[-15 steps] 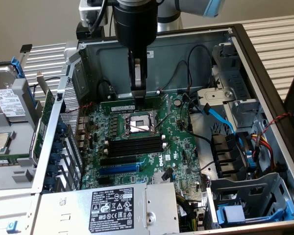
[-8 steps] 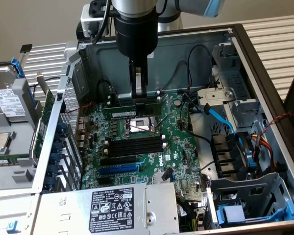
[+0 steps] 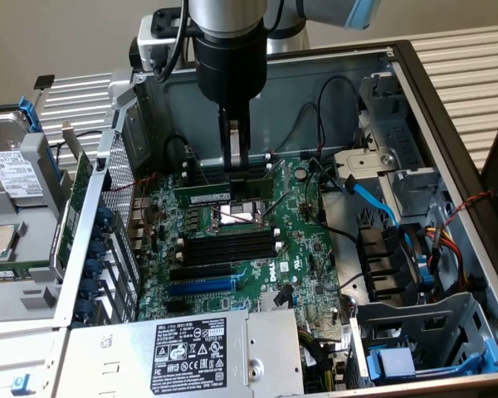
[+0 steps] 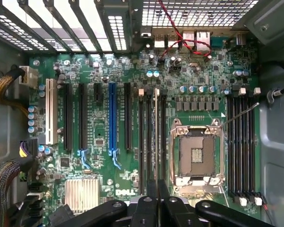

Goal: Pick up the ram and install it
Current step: 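Insert the ram into the slot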

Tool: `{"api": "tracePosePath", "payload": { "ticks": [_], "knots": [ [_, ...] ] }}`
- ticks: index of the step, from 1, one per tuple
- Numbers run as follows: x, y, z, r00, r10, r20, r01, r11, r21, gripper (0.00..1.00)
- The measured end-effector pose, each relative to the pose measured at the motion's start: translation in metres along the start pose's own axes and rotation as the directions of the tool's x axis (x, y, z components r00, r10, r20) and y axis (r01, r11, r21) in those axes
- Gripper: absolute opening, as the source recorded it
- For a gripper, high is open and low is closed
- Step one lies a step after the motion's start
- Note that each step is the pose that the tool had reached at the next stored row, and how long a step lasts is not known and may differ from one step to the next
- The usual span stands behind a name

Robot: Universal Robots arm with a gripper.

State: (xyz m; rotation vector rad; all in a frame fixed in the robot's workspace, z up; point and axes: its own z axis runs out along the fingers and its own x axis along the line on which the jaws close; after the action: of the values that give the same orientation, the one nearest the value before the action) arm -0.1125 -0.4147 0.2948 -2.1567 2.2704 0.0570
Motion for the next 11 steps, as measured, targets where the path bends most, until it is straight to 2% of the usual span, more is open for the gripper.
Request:
{"api": "tracePosePath", "payload": {
  "ticks": [11],
  "knots": [
    [0.0030, -0.0003, 0.0084, 1.0000, -0.008, 0.0003, 0.008, 1.0000, 0.0008, 0.12]
  ]
}}
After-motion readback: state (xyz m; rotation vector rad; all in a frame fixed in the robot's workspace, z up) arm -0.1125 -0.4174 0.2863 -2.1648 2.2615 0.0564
